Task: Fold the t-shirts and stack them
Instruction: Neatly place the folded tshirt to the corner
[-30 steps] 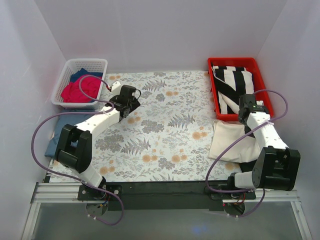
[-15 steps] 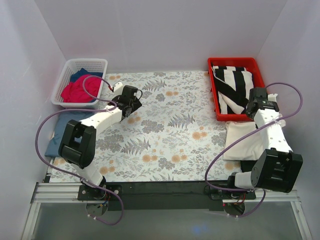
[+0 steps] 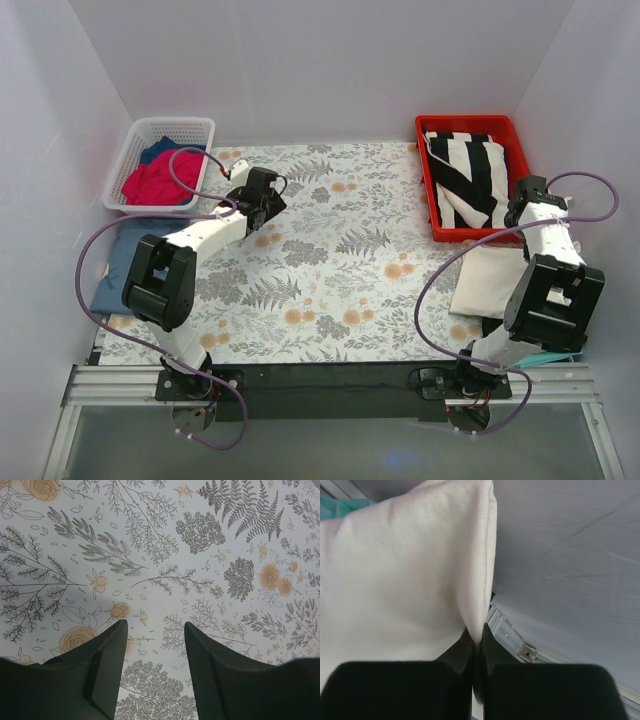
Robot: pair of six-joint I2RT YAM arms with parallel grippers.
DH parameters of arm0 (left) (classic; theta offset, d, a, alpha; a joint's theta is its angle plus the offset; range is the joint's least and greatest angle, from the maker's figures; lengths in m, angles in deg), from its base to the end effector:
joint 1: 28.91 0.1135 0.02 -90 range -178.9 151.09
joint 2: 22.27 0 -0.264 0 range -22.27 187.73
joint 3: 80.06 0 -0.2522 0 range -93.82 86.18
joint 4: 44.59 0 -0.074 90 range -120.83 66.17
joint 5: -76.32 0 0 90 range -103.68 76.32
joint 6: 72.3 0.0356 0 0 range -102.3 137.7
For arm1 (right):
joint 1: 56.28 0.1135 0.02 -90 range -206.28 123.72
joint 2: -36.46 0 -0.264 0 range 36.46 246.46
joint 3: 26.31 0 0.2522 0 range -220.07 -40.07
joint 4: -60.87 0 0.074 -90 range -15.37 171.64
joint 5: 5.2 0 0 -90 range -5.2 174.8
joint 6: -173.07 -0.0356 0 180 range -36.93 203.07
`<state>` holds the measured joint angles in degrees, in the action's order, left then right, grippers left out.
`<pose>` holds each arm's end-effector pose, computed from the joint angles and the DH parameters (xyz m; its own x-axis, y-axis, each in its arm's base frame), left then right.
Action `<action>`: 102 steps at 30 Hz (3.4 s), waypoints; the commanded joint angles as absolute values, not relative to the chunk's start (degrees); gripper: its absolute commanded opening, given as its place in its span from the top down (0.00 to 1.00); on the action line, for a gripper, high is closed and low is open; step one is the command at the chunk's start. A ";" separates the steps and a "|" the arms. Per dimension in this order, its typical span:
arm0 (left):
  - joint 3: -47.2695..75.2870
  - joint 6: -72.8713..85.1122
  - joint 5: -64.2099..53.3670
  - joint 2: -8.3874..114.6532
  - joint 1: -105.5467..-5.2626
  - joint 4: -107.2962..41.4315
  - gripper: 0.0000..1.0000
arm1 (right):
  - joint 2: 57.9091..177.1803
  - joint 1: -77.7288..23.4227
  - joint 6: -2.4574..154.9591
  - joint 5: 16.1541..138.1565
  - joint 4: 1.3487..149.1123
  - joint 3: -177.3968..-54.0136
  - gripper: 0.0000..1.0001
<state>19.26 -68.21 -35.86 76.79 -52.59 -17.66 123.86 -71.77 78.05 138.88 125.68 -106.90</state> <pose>0.3499 -0.1388 0.2186 -0.1749 -0.9319 -0.3179 -0.6402 0.3529 -0.6823 0.2702 -0.1048 0.2573 -0.8758 0.2960 -0.3814 0.4812 0.4731 -0.7380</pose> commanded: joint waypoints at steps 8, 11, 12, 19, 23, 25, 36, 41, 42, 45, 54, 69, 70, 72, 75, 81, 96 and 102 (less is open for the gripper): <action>17.01 -67.47 -35.48 78.53 -52.02 -18.79 0.53 | 127.78 -76.23 69.71 145.35 129.65 -113.46 0.14; 17.36 -67.55 -35.57 78.71 -52.02 -18.88 0.53 | 127.26 -76.23 69.27 145.09 130.27 -114.07 0.02; 17.45 -67.55 -35.57 78.71 -51.93 -18.88 0.53 | 126.99 -76.23 69.09 144.13 130.36 -114.16 0.02; 18.23 -67.29 -35.22 77.84 -51.93 -18.88 0.53 | 121.73 -69.22 70.32 138.68 129.92 -113.37 0.02; 19.29 -66.59 -34.34 76.96 -52.02 -19.40 0.54 | 115.67 -66.12 74.09 126.16 123.61 -112.49 0.02; 20.16 -66.06 -33.72 76.26 -51.93 -19.84 0.54 | 112.06 -65.60 75.68 121.56 121.93 -113.10 0.02; 27.10 -60.53 -30.29 69.76 -52.02 -26.08 0.43 | 99.77 -49.80 79.55 97.82 108.40 -109.52 0.11; 31.15 -59.29 -30.91 65.98 -52.11 -26.70 0.39 | 95.35 -44.25 75.25 87.63 96.45 -96.60 0.02; 31.94 -59.29 -31.17 64.58 -52.28 -26.61 0.38 | 94.92 -42.06 74.63 86.91 95.04 -95.02 0.02; 35.02 -59.91 -30.74 62.20 -52.89 -27.05 0.36 | 93.77 -37.15 73.93 87.26 91.25 -90.79 0.02; 40.39 -59.29 -38.27 55.34 -60.62 -24.33 0.34 | 91.57 -25.88 71.64 85.77 79.76 -82.36 0.01; 44.87 -62.54 -43.48 48.48 -63.27 -20.11 0.33 | 106.07 -12.42 71.55 86.82 69.28 -86.57 0.02; 44.78 -62.54 -43.48 48.57 -63.36 -20.02 0.34 | 106.25 -12.34 71.46 86.73 68.84 -86.48 0.02; 44.69 -62.81 -43.48 48.74 -63.36 -20.02 0.33 | 106.77 -12.16 71.46 86.73 68.57 -86.39 0.02; 44.52 -62.98 -43.13 48.83 -63.36 -20.11 0.33 | 107.48 -12.07 71.55 86.99 68.66 -86.48 0.02; 44.52 -63.16 -43.48 49.18 -63.36 -20.11 0.33 | 107.83 -11.98 71.99 87.52 68.66 -86.57 0.02; 44.43 -63.34 -44.18 49.80 -63.27 -20.11 0.33 | 108.36 -11.98 72.96 88.49 68.66 -86.92 0.02; 44.52 -63.34 -44.44 49.88 -63.27 -20.11 0.33 | 108.45 -11.98 73.13 88.66 68.66 -87.00 0.02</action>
<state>44.77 -63.27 -42.37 50.39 -63.21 -20.54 108.21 -12.27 72.41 87.85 71.43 -84.30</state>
